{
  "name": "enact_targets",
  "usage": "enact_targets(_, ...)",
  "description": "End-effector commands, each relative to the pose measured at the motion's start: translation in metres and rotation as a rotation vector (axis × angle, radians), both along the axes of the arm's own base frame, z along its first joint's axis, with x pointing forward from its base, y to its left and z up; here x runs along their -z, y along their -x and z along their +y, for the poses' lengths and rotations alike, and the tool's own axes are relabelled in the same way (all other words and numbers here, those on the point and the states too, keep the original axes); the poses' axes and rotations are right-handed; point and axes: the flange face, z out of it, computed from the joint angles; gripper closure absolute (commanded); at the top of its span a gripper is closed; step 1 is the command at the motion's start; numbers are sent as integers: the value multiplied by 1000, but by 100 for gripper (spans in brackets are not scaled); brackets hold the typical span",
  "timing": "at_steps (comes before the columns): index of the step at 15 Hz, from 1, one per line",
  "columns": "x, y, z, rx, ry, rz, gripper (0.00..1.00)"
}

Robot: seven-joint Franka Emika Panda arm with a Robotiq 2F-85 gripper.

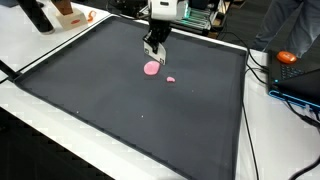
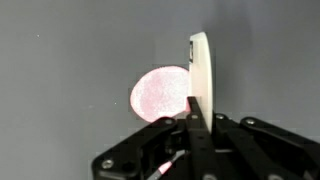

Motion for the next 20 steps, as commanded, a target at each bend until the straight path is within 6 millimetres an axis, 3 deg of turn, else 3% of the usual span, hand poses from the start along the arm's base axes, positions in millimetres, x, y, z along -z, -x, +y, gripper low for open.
enact_targets(1, 12, 2, -8, -11, 12, -9, 99)
enact_targets(11, 29, -1, -19, -18, 15, 9, 99)
enact_targets(20, 36, -6, 0, -48, -24, 1, 99)
